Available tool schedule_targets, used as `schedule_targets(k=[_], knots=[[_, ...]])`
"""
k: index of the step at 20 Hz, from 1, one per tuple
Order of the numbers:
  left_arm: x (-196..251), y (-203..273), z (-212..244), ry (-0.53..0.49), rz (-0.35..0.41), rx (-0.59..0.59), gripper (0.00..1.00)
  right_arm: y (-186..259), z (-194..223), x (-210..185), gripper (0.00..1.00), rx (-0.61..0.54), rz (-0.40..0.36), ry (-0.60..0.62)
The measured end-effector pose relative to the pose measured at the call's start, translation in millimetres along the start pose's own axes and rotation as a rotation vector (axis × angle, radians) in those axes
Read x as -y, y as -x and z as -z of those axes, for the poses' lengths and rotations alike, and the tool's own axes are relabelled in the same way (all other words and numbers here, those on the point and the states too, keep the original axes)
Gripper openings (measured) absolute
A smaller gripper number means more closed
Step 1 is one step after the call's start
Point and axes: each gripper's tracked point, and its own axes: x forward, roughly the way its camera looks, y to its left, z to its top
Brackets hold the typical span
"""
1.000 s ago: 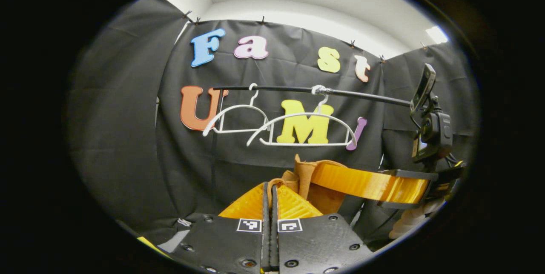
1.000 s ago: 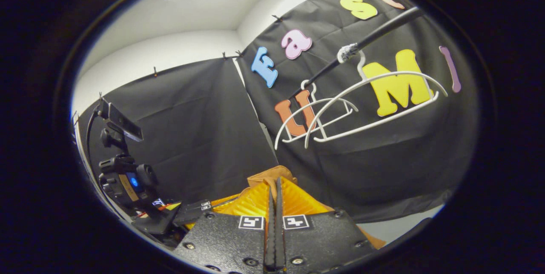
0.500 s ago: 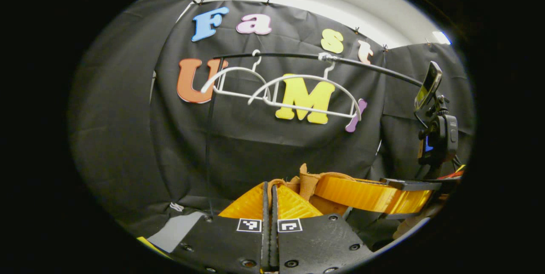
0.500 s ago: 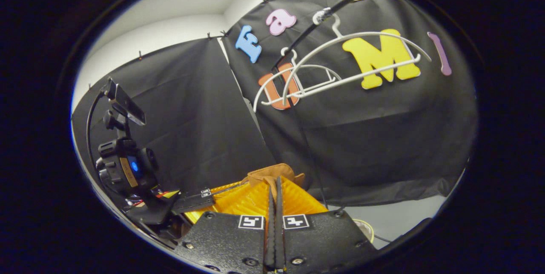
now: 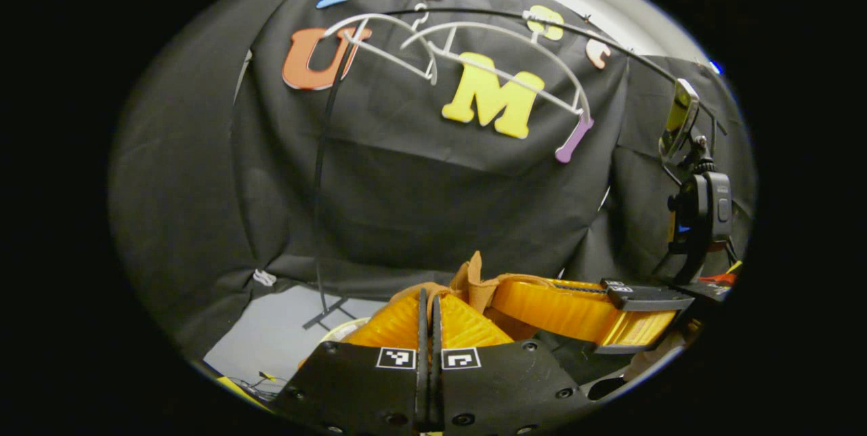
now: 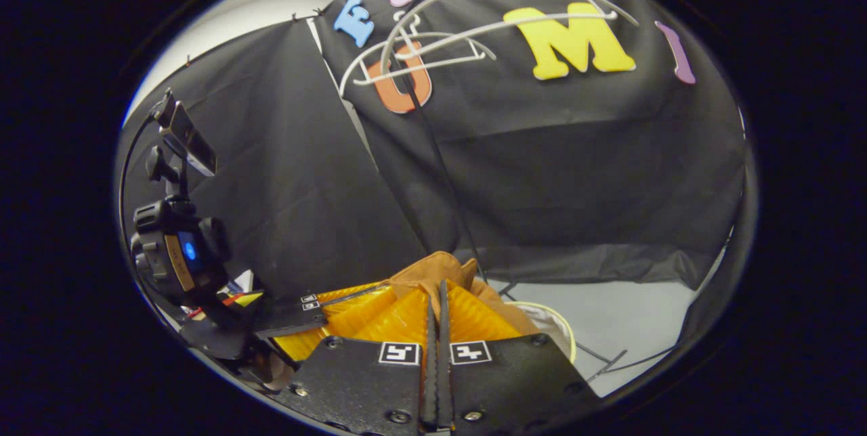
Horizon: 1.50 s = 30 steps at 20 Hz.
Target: Grasp the clothes on the hanger with both hands and then place them into the laundry hamper below.
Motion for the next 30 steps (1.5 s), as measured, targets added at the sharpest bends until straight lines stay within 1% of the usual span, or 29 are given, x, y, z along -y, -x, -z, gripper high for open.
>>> schedule_targets(k=[5, 9, 10, 12, 14, 16, 17, 18, 19, 21, 22, 23, 24, 25, 27, 29, 30], knots=[[-17, -17, 80, 0.012, -0.06, -0.155, 0.0, -32, 66, 29, 0.03, -0.174, 0.086, -0.022], [-28, -18, 123, 0.042, -0.112, -0.253, 0.0, -37, 111, 50, 0.04, -0.296, 0.137, -0.033], [-29, -21, 134, 0.048, -0.119, -0.286, 0.0, -37, 118, 52, 0.04, -0.324, 0.152, -0.042], [-25, -29, 152, 0.06, -0.13, -0.336, 0.0, -35, 120, 54, 0.04, -0.336, 0.161, -0.041], [-27, -27, 155, 0.051, -0.143, -0.366, 0.0, -31, 121, 60, 0.04, -0.345, 0.174, -0.004], [-33, -26, 162, 0.018, -0.173, -0.387, 0.02, -30, 122, 63, 0.04, -0.357, 0.19, 0.032], [-33, -22, 161, 0.005, -0.179, -0.393, 0.21, -26, 127, 65, 0.04, -0.37, 0.197, 0.034], [-33, -20, 160, -0.011, -0.186, -0.398, 0.41, -23, 130, 65, 0.2, -0.382, 0.201, 0.034], [-33, -18, 161, -0.025, -0.185, -0.399, 0.6, -22, 131, 68, 0.3, -0.388, 0.218, 0.034], [-38, -13, 165, -0.029, -0.206, -0.406, 1.0, -16, 132, 73, 0.58, -0.384, 0.24, 0.034], [-41, -9, 167, -0.027, -0.218, -0.409, 0.99, -13, 132, 76, 0.66, -0.388, 0.251, 0.033], [-41, -6, 167, -0.018, -0.226, -0.411, 0.96, -10, 135, 75, 0.67, -0.39, 0.25, 0.028], [-42, -2, 168, -0.011, -0.235, -0.41, 1.0, -5, 134, 77, 0.77, -0.386, 0.26, 0.024], [-43, 0, 164, -0.012, -0.242, -0.4, 0.96, -1, 131, 78, 0.76, -0.375, 0.263, 0.025], [-45, 12, 152, -0.016, -0.256, -0.372, 0.96, 9, 118, 80, 0.76, -0.335, 0.279, 0.042], [-47, 29, 122, -0.025, -0.27, -0.302, 0.96, 27, 96, 78, 0.76, -0.259, 0.3, 0.068], [-46, 39, 102, -0.03, -0.281, -0.251, 1.0, 39, 82, 75, 0.76, -0.216, 0.305, 0.081]])
